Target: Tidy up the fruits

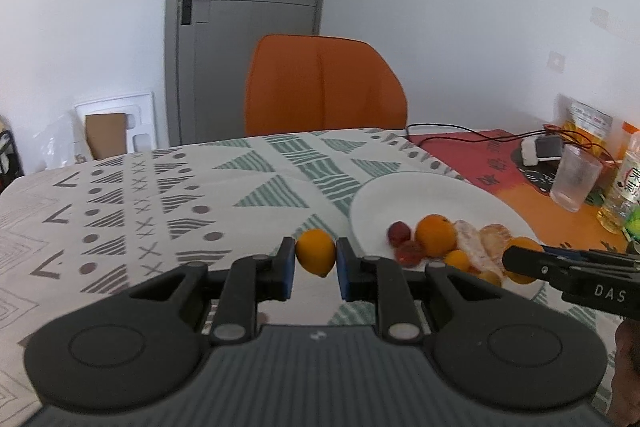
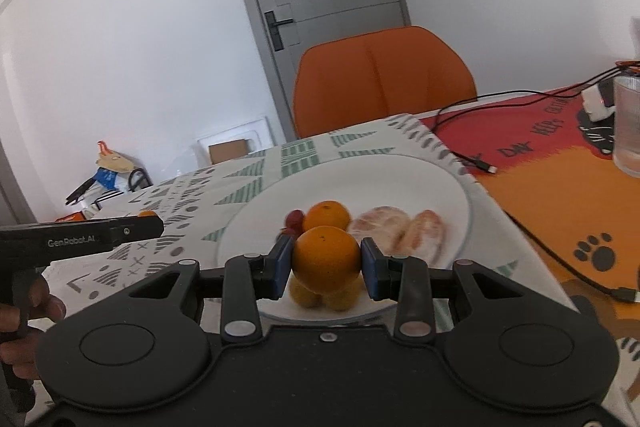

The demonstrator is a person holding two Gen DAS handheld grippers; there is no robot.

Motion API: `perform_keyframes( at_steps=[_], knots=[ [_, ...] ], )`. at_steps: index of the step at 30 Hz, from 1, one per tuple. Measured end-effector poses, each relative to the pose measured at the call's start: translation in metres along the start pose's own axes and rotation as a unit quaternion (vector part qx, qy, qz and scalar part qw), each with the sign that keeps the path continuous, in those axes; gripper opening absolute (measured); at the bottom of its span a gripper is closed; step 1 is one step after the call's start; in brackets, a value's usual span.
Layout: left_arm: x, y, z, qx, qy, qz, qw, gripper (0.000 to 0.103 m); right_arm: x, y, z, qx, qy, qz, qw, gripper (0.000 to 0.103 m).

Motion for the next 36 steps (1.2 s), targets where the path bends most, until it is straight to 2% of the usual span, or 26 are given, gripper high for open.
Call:
perform_keyframes(
  at_steps=[3,18,21,23,25,32,36],
  knots=[
    [-0.004,0.001,-0.010,-0.002,-0.011,0.000,0.9999,0.020,0.002,0.002,-0.009,-0.013,-0.006,-0.004,1.000,0.041],
    [-0.020,0.013,-0.059,-0.028,-0.060,-0.004,0.9978,0.021,0.010,0.008,-0.037,-0.035,-0.032,-0.019,0.999,0.041],
    [-0.021,0.014,-0.065,-0.028,-0.063,0.002,0.9976,0.032,0.010,0.007,-0.038,-0.037,-0.031,-0.018,0.999,0.041],
    [-0.020,0.013,-0.064,-0.030,-0.062,0.004,0.9976,0.049,0.010,0.006,-0.037,-0.038,-0.029,-0.017,0.999,0.041],
    [-0.017,0.012,-0.059,-0.032,-0.050,0.001,0.9982,0.060,0.010,0.006,-0.035,-0.040,-0.026,-0.016,0.999,0.041],
    [-0.003,0.015,-0.031,-0.020,-0.017,-0.012,0.9996,0.078,0.007,0.005,-0.025,-0.040,-0.015,-0.011,0.999,0.042],
    [0.006,0.013,-0.013,-0.005,-0.002,-0.012,0.9999,0.085,0.007,0.006,-0.013,-0.034,-0.007,-0.011,0.999,0.058]
  ],
)
Point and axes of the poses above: each gripper's, at about its wrist camera, not at the fingertips, and x roughly against the way its jaws point, z to its left, y to its top, the point moved 10 cm from there along -x, roughly the way its jaws point, and after that the axes turned 9 degrees about -z, right-handed, at the moved point
